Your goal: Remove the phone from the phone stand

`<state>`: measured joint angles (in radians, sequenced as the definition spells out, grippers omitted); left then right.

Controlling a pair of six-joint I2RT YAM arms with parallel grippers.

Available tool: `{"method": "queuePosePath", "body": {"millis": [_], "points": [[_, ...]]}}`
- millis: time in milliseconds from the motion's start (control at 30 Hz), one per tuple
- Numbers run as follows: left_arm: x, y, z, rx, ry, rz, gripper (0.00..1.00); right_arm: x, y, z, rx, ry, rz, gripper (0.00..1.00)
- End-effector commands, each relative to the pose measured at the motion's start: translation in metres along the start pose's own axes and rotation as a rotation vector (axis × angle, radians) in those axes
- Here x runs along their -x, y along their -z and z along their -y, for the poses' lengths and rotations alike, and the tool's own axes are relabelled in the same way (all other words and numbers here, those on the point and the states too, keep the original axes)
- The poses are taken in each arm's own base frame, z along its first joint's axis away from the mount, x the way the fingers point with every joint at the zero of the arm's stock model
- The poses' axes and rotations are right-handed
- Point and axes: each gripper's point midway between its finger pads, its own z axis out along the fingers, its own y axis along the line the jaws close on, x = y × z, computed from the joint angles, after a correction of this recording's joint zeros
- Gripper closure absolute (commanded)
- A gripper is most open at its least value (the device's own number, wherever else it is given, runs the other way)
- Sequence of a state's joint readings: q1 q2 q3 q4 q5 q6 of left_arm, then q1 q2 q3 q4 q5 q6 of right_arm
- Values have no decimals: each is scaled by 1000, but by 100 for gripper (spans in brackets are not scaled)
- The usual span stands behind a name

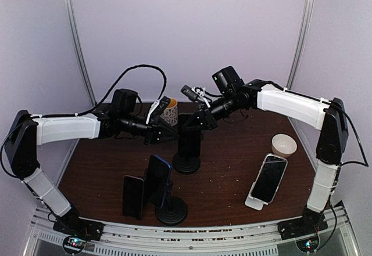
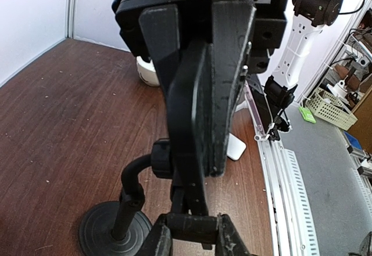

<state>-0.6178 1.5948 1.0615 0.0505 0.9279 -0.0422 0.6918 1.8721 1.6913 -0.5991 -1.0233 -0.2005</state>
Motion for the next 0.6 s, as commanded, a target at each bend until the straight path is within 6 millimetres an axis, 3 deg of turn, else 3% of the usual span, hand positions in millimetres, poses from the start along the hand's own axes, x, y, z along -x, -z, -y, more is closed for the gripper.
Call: {"method": "queuePosePath", "body": {"millis": [0,567], "points": [[29,25,6,15,-113,83,100,-13,16,4,-38,-51,-49,100],[25,55,-14,102,-87,109,100,-33,30,10,-50,-66,-107,100]]}}
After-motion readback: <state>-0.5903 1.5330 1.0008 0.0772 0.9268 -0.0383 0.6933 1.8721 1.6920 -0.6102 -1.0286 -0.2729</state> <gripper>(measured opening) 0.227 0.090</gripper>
